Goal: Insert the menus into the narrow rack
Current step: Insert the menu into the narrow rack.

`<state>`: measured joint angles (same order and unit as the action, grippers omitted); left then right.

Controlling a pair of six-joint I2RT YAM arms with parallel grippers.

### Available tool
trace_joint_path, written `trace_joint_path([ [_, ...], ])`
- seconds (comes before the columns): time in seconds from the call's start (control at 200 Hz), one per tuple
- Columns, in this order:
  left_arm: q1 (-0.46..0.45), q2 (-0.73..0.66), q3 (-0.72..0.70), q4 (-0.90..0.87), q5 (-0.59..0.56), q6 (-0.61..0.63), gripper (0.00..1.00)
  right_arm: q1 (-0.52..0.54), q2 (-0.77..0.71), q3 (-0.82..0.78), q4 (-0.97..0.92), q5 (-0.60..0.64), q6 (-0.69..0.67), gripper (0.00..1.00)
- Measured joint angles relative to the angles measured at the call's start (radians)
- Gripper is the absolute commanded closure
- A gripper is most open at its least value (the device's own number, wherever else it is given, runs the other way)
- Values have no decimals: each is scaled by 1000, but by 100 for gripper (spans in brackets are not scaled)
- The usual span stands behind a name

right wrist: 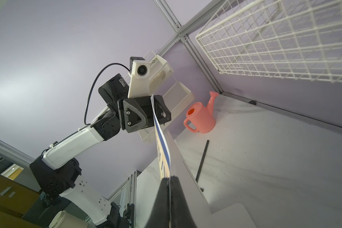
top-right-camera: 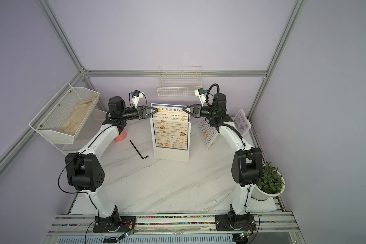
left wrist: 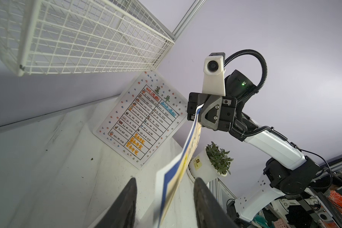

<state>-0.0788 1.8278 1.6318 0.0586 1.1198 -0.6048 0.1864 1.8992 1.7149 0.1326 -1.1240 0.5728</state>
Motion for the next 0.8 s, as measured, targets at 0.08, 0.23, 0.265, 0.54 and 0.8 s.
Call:
trace_joint_path([
  [0.08, 1, -5, -14, 0, -1, 0, 57, 0, -6, -2, 4, 0, 0, 91],
  [0.23, 0, -10, -20, 4, -1, 0, 60, 1, -12, -3, 6, 0, 2, 87],
  [0.265, 0, -10, -20, 4, -1, 0, 60, 1, -13, -3, 6, 0, 0, 86],
  [0.54, 0, -13, -20, 32, 3, -10, 69, 1, -23, -1, -42, 29, -37, 79],
  [0.8, 0, -13, -20, 68, 7, -31, 70, 2, -35, 24, -126, 78, -93, 65],
])
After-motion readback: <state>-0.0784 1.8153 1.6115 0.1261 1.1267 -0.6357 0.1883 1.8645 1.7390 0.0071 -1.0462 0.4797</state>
